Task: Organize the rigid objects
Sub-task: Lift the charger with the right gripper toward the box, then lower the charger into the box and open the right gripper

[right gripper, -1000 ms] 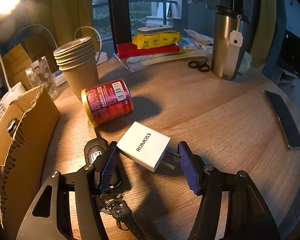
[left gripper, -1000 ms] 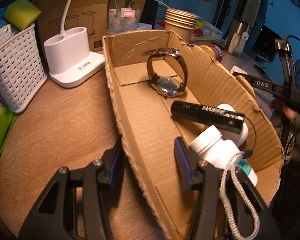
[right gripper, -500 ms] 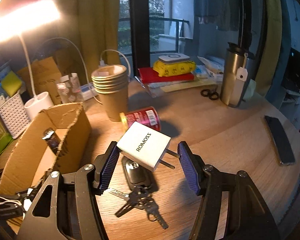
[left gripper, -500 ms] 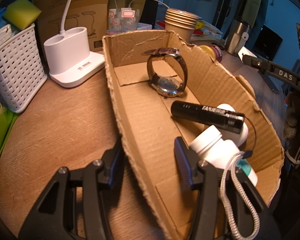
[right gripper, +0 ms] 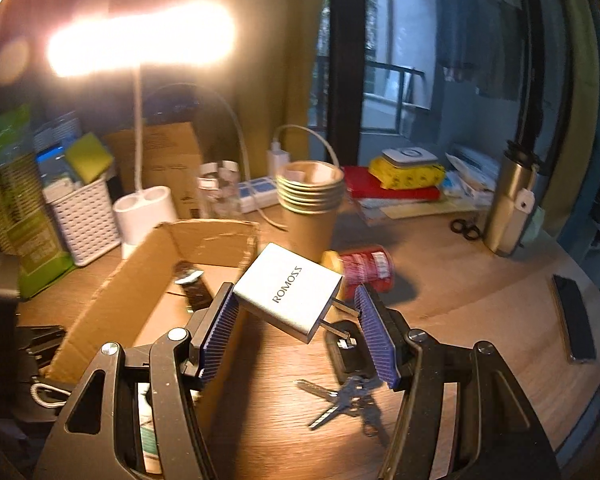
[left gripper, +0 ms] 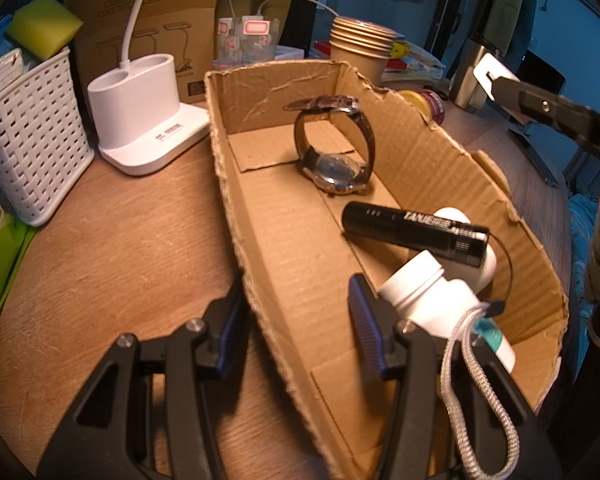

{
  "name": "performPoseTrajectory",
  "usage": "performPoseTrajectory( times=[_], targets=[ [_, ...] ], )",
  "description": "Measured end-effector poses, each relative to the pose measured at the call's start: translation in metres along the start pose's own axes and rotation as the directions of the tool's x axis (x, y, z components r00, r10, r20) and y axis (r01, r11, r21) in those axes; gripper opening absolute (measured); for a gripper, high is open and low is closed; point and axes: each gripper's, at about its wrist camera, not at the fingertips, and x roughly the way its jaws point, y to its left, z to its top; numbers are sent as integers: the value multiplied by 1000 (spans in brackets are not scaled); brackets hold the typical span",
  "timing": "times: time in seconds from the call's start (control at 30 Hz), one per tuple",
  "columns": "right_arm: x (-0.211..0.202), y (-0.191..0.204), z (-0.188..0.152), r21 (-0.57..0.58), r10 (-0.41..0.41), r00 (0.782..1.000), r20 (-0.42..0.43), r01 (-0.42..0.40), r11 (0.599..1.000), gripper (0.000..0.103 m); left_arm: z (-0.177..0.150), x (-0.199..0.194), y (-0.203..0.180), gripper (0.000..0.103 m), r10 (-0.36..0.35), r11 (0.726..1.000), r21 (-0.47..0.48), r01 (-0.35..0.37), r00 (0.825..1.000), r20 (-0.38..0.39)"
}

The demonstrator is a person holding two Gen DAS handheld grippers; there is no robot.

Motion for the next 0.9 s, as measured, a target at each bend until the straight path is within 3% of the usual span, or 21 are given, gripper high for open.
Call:
performPoseTrajectory(
  times=[0.33,0.9],
  targets=[
    [1,48,-2,-97,106,994,-8,-106,990,64,0,0,0,51,0,1000,0,0,1000,0],
    [19,87,-17,-209,181,980,-89,-195,958,64,0,0,0,51,0,1000,0,0,1000,0]
  ],
)
